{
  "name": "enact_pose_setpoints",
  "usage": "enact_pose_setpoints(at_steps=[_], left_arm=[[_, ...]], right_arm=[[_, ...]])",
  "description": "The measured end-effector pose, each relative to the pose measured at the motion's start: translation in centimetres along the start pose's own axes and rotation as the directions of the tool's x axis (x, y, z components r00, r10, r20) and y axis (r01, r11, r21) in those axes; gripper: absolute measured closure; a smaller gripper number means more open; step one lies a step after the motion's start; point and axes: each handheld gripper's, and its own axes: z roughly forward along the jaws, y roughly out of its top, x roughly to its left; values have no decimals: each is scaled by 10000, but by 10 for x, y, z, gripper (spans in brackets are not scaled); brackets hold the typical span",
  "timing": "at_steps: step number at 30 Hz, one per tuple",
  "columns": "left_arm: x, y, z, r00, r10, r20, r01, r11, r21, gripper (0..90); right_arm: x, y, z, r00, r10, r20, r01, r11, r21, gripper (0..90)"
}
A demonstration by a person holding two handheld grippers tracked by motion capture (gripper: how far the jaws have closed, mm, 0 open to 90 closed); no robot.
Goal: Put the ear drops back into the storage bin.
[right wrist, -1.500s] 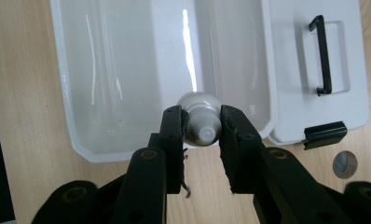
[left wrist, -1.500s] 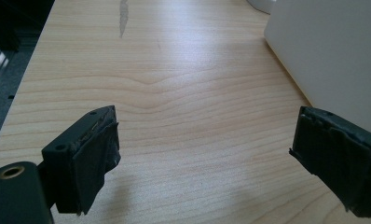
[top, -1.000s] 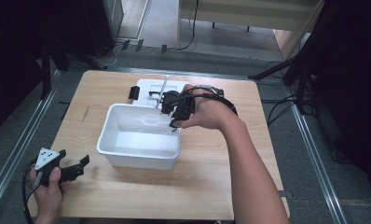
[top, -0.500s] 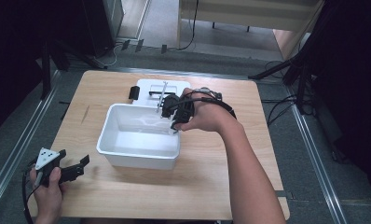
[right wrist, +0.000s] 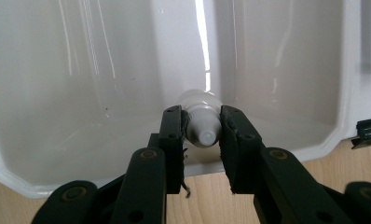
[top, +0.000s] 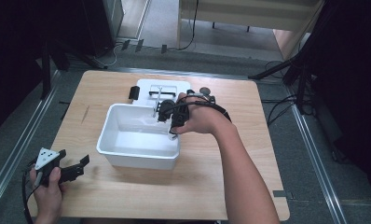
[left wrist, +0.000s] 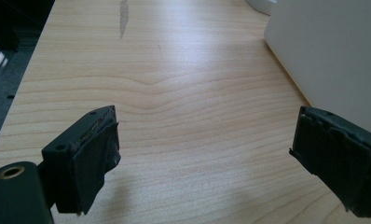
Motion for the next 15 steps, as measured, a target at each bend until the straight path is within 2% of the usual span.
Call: enact_pose_setpoints(at_steps=[3,10,15], left_arm=[[0,0,0,10000,-5,-11,5,10000,-7,79],[0,0,0,10000,10,-17,-10,10000,-7,79],[0,0,0,10000,1,-37,-1,10000,-4,79]], right_arm=[[1,0,4,9998,175,-49,-173,9995,256,718],[2,4,12,9999,106,-117,-100,9986,525,717],[4,8,22,9999,67,-111,-55,9950,994,717]])
